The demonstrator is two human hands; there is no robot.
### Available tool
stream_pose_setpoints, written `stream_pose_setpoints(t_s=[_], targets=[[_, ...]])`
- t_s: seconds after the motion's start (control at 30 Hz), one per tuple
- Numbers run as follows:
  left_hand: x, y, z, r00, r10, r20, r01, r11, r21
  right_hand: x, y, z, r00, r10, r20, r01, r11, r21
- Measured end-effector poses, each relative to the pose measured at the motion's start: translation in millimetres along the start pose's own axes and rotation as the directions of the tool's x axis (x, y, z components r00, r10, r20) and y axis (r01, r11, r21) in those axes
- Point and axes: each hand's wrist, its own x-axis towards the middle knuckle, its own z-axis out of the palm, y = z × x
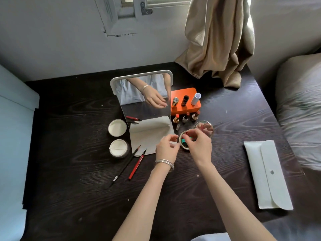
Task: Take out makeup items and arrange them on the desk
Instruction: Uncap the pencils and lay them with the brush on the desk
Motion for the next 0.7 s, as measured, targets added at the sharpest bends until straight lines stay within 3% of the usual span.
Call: stream_pose_setpoints(t_s=[0.2, 0.7], targets=[[18.3, 8.7, 9.2, 0.983, -0.145, 0.116, 0.149, 0.988, -0.026, 30.3, -0.5, 7.2, 0.994, 0.1, -0.038, -0.104, 0.983, -0.151], [21.3, -2.6, 2.7, 0.97, -0.18, 0.165, 0.193, 0.979, -0.066, 51.1, 7.1, 25.1, 0.986, 0.163, -0.019, -0.162, 0.945, -0.284]])
